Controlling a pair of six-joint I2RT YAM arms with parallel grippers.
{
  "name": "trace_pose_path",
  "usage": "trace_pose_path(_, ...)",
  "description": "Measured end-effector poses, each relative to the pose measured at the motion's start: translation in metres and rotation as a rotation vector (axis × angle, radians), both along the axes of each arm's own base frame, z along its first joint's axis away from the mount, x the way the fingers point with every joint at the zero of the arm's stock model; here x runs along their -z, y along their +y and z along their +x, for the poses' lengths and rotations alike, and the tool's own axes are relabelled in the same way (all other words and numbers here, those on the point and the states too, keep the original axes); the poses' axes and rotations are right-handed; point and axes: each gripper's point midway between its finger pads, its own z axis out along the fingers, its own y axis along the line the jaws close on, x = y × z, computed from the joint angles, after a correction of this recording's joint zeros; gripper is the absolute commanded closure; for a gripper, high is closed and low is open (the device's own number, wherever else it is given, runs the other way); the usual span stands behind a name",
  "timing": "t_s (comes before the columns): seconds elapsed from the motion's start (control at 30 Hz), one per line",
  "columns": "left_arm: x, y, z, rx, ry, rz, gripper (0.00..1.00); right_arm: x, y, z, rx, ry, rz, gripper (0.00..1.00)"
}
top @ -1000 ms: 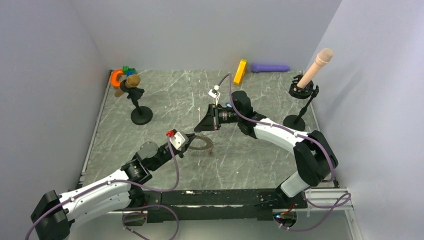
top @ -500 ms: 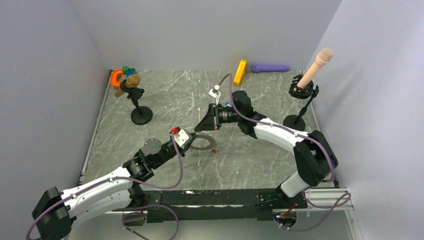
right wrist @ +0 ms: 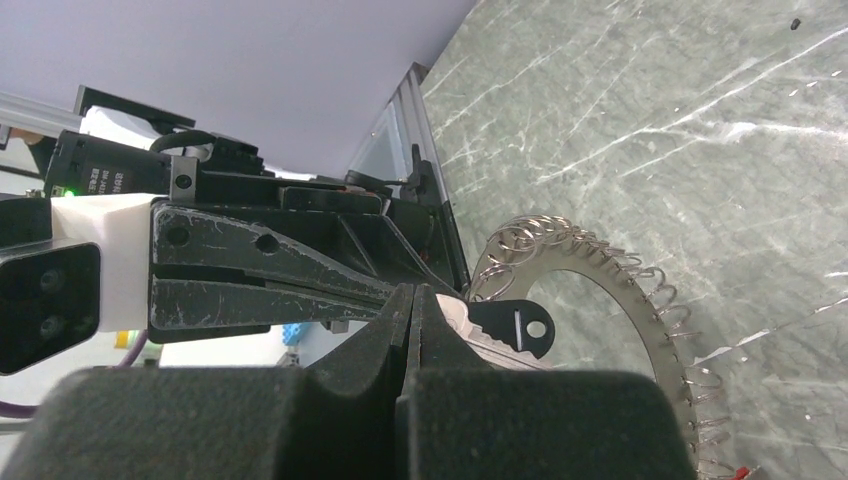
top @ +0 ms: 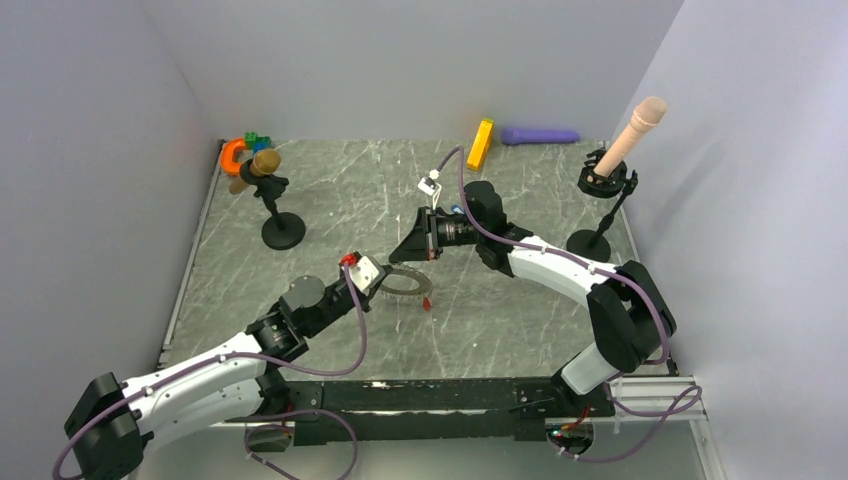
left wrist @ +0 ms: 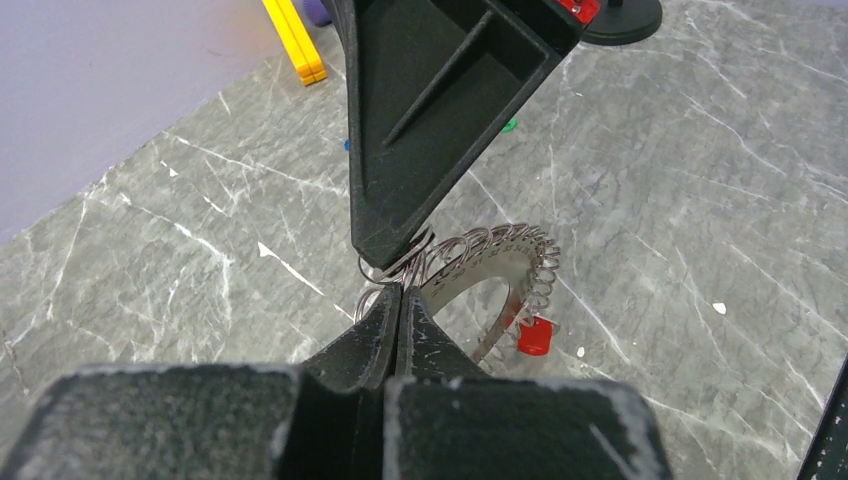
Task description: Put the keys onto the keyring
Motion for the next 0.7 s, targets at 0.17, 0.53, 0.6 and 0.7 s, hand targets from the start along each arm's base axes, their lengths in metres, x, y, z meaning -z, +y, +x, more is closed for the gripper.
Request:
trace_pose_path(0.17,-0.001,0.001,0.002,-0.011,0.032,0.029,1.0,0.001,0.0,0.001,0.007,-0.006,-0.005,1.0)
trace_pose_path(0.53,0.0,-0.001,0.006,-0.086,0.166,0.278,1.0,0.005,0.006,0.009,0.07,-0.007,-0.07,1.0)
trace_pose_path(0.6,0.004,-0.001,0.006,-0.097,0.182,0.33,1.0,0.009,0.006,0.01,0.087,0.008,-0.092,1.0)
trace_pose_path(0.7,0.008,0.0,0.005,-0.111,0.193,0.385,1.0,0.015,0.006,0.01,0.11,0.028,-0.124,1.0)
